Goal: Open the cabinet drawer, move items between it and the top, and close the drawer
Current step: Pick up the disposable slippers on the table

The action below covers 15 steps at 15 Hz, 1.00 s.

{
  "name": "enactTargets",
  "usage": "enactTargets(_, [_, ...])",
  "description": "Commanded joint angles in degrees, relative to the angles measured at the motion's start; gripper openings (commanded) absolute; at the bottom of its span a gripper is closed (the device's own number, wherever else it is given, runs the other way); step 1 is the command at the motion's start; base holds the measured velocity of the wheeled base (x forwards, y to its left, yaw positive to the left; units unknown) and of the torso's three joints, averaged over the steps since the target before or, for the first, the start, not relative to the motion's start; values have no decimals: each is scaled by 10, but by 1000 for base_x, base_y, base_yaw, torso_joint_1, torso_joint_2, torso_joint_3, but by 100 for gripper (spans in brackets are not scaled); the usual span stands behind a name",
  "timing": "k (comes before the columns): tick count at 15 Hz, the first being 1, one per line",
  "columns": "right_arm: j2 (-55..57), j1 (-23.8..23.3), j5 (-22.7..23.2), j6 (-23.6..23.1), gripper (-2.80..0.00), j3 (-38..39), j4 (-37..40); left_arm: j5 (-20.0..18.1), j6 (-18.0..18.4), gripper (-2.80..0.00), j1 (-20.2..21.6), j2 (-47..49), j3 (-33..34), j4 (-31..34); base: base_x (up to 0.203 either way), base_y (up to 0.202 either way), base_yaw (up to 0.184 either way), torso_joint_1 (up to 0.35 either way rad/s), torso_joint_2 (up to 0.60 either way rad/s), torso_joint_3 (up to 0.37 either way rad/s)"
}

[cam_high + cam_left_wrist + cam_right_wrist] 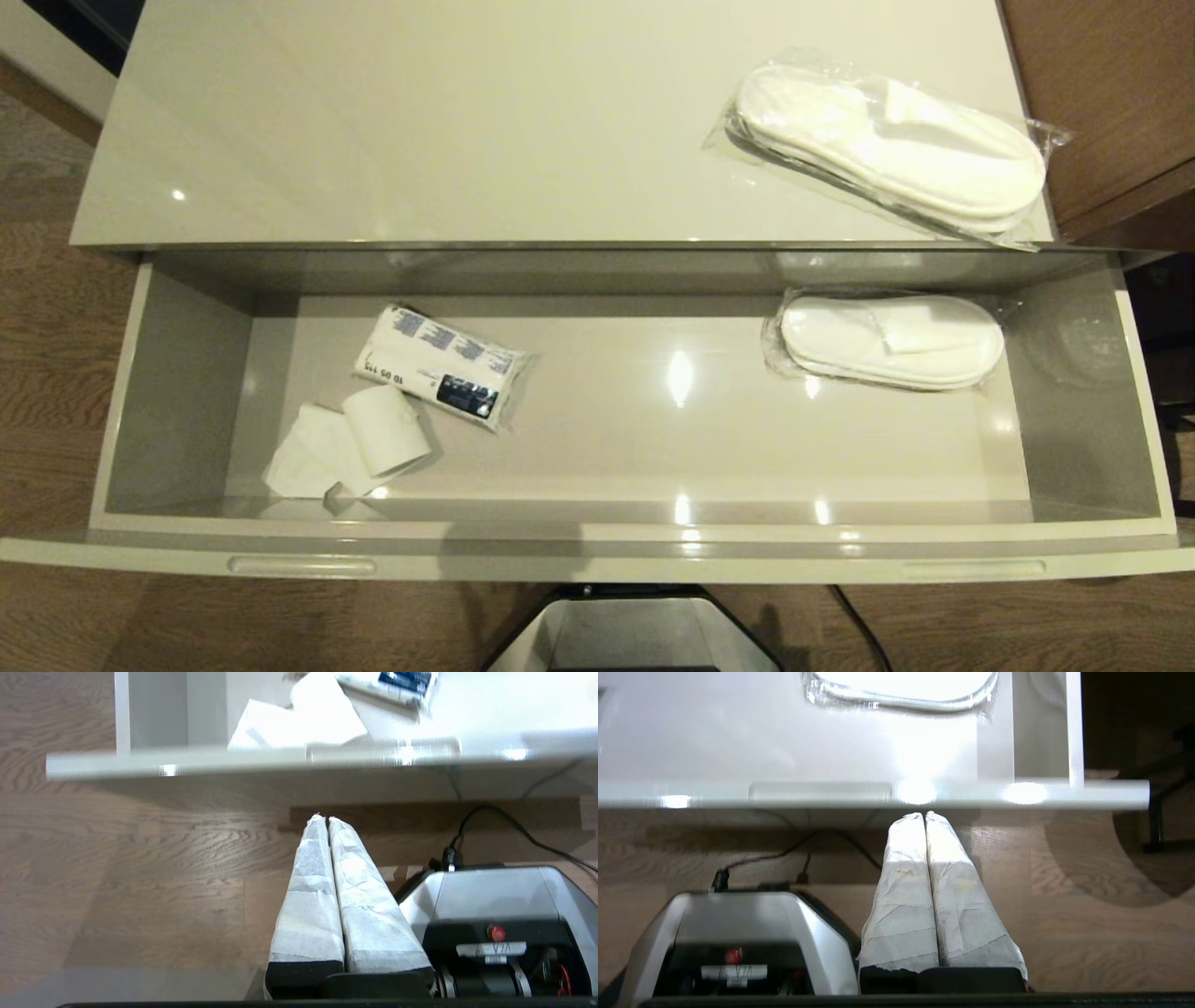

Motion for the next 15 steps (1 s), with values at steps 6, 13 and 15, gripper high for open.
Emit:
enactTargets(6, [1,0,0,0,-280,1,0,0,0,-280,0,0,0,0,0,0,0,355,-5,340])
enactTargets(13, [1,0,0,0,-280,1,0,1,2,-280,0,0,0,-1,0,0,0,248,-51,200])
enactTargets(15, [1,0,0,0,-280,1,0,-1,7,-280,0,0,0,0,0,0,0,18,-4,14])
